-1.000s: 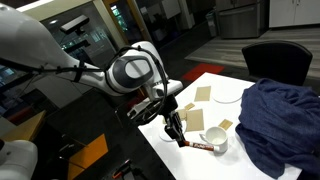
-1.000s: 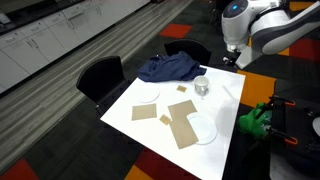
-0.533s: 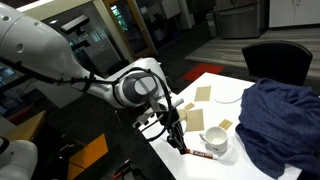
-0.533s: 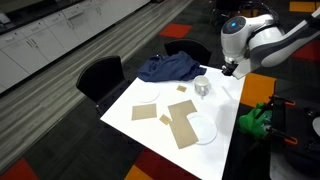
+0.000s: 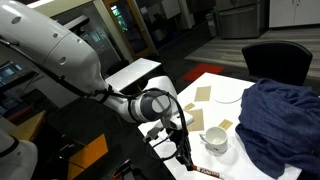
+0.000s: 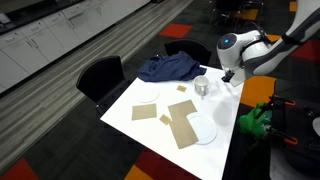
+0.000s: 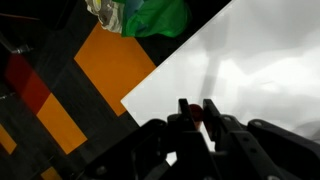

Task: Take the red marker out of the white mug

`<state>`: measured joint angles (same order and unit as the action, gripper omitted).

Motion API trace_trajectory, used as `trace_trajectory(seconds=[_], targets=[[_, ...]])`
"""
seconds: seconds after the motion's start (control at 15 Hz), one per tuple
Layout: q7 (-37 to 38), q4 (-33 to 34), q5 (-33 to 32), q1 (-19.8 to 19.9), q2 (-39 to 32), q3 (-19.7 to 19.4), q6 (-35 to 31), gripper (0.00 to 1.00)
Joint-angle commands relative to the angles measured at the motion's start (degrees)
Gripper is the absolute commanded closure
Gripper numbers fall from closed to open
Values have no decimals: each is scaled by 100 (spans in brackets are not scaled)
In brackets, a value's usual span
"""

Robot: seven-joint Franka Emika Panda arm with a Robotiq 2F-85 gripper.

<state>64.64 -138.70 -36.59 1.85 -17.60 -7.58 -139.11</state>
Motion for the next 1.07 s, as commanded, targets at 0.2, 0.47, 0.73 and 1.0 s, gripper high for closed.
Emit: trace_trajectory(seconds=[0.2,0.47,0.73,1.0], targets=[[72,676,0,-245,-1136,-413,-284,95],[-6,1157,139,-374,-1673,-516,-180,95],[-70,1537,306,-498,-2040,-588,-105,95],[-131,1753,442,-643,-2224,-655,-36,54]])
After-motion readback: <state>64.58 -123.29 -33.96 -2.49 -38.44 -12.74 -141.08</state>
